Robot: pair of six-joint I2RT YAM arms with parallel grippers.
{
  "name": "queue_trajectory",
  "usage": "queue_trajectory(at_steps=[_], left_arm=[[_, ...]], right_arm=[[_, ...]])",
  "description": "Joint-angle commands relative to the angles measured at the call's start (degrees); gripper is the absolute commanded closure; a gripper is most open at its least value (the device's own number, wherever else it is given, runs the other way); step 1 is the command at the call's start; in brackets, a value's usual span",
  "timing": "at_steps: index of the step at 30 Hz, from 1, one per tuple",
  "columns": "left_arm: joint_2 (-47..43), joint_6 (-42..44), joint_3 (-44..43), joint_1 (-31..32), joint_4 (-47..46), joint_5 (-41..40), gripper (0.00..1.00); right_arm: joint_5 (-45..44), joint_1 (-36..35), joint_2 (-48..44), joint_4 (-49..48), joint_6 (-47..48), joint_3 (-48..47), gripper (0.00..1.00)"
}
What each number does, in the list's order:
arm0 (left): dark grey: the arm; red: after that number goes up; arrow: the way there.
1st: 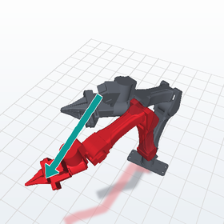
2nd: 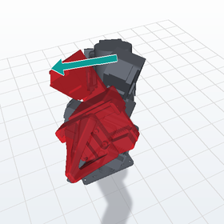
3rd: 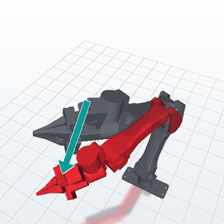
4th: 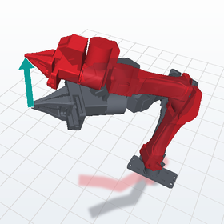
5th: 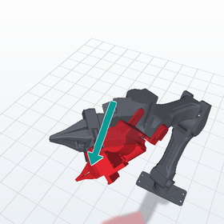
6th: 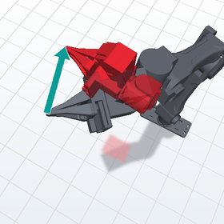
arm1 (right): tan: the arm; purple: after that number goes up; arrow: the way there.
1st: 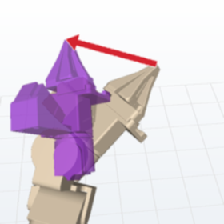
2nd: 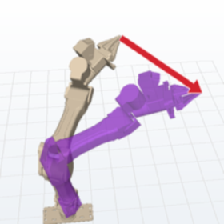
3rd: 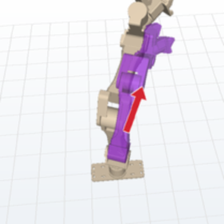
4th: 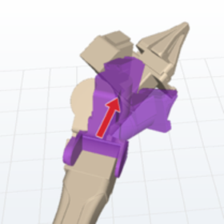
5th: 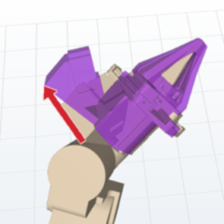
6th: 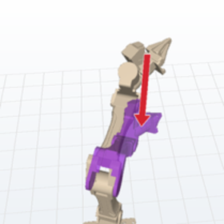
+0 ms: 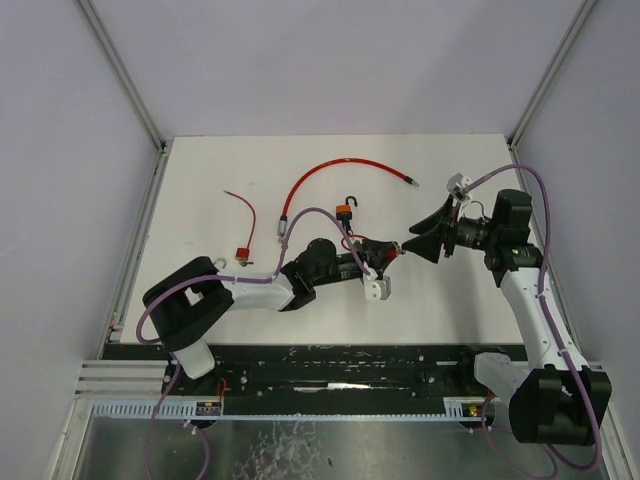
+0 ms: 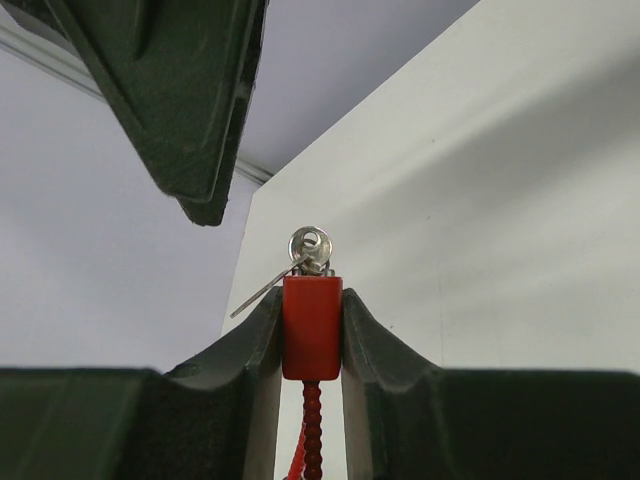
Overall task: Lock with the key
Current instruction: Lock the lock.
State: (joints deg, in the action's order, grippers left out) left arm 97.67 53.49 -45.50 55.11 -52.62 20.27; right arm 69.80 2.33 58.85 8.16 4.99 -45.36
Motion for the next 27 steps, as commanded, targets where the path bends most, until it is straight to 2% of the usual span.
queue_trajectory(at_steps=[1, 8, 14, 24, 27], left_arm=[[-0.13, 2.51, 0.29, 0.36, -0.97, 2.49, 1.0], [-0.21, 3.99, 0.37, 0.44, -0.03, 4.69, 1.0], [0.0, 4.84, -0.23, 0.53, 1.61, 4.72, 1.0], [0.06, 5.14, -0.43, 0.66, 2.04, 4.52, 1.0], [0.02, 5.29, -0.37, 0.72, 1.94, 4.47, 1.0]], right_arm=[[-0.53, -0.2, 1.66, -7.77, -6.32, 1.55, 0.34], [-0.95, -1.65, 6.18, -8.41, -11.35, 1.07, 0.35], [-1.1, -3.97, 7.89, -8.16, -12.49, 1.16, 0.49], [-4.18, -6.5, 9.56, -5.34, -10.59, 0.29, 0.55], [-4.17, -6.8, 9.79, -5.17, -10.42, 0.16, 0.62]])
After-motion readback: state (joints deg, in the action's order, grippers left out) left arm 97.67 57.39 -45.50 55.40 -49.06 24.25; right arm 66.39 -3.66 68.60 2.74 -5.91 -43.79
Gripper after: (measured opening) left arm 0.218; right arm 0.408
